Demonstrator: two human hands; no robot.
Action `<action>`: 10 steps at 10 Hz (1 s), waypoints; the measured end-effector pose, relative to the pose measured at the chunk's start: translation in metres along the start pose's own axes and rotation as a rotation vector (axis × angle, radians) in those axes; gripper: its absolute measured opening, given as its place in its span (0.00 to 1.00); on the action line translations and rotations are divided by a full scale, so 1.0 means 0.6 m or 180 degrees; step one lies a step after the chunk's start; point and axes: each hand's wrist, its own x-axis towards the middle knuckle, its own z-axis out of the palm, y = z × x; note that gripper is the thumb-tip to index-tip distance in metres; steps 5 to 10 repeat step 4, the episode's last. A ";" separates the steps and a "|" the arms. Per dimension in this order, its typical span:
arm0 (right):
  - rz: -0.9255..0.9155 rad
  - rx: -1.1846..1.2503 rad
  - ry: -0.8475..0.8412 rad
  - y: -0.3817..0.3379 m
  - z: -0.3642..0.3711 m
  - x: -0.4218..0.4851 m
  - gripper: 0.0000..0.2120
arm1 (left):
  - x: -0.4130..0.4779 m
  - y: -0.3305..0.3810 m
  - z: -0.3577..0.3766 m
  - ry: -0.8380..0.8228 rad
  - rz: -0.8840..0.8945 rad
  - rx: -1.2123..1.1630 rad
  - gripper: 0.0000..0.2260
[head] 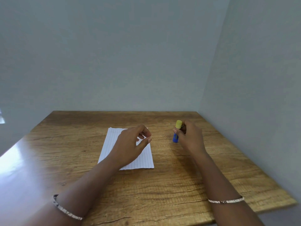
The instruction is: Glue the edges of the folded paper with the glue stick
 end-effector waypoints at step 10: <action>0.0692 0.0280 -0.0582 0.006 -0.020 -0.015 0.36 | -0.024 0.012 -0.005 0.0256 -0.0300 0.0328 0.04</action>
